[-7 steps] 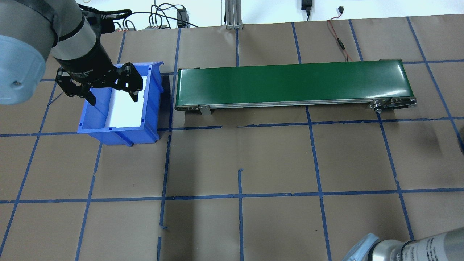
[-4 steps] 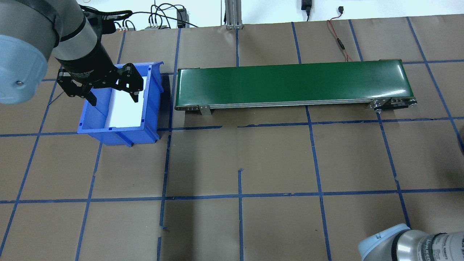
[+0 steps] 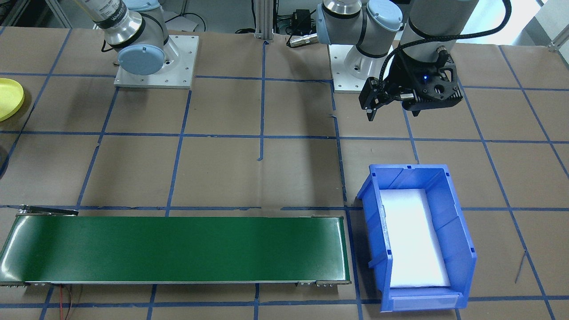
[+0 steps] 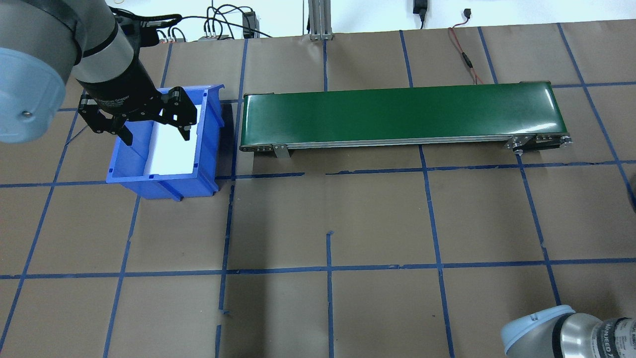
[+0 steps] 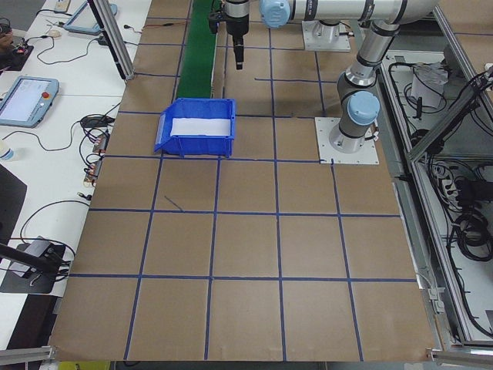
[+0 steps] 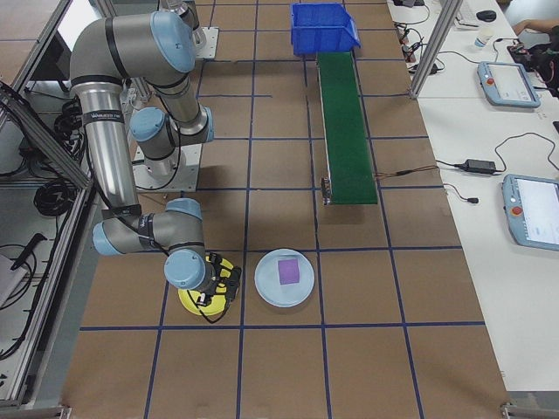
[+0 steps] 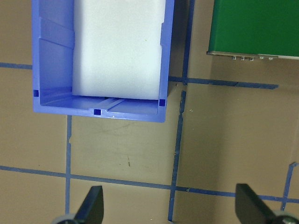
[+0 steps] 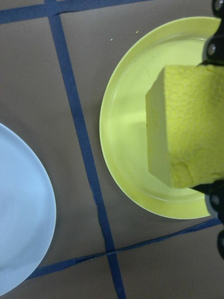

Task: Move block left to right into plate

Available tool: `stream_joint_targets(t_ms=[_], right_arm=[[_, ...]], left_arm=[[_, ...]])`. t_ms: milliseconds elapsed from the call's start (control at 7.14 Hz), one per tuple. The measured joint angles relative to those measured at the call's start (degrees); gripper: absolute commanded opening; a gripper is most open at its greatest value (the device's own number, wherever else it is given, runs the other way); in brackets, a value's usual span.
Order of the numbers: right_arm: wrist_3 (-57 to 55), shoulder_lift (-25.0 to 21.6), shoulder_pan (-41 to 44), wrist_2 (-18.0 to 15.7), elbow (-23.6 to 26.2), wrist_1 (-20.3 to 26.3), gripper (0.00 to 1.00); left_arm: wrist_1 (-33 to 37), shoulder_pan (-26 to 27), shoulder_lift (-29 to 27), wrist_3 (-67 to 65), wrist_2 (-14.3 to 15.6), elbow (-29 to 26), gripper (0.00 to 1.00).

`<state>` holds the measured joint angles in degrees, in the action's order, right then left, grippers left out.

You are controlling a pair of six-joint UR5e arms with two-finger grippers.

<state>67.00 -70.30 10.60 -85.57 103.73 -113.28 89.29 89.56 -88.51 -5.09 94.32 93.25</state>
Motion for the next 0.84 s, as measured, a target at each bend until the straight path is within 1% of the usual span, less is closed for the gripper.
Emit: stream_joint_targets(t_ms=[280,420,560,840], right_arm=[[0.1,-0.5,0.6,0.4,0.3,-0.3,0.81],[0.1,-1.5,2.6,0.4,0.1,0.4,0.81],[-0.4,-3.8,6.2,0.3,-0.4,2.4,0.81],[-3.1,-10.0,17.4,0.0,-2.3,9.0,0.82]], left_arm=[[0.0,0.0,0.1,0.0,0.0,-0.1,1.0],[-0.1,0.0,0.2,0.1,0.0,-0.1,1.0],[0.0,0.0,0.4,0.2,0.1,-0.1,1.0],[0.0,0.0,0.4,0.2,0.1,-0.1,1.0]])
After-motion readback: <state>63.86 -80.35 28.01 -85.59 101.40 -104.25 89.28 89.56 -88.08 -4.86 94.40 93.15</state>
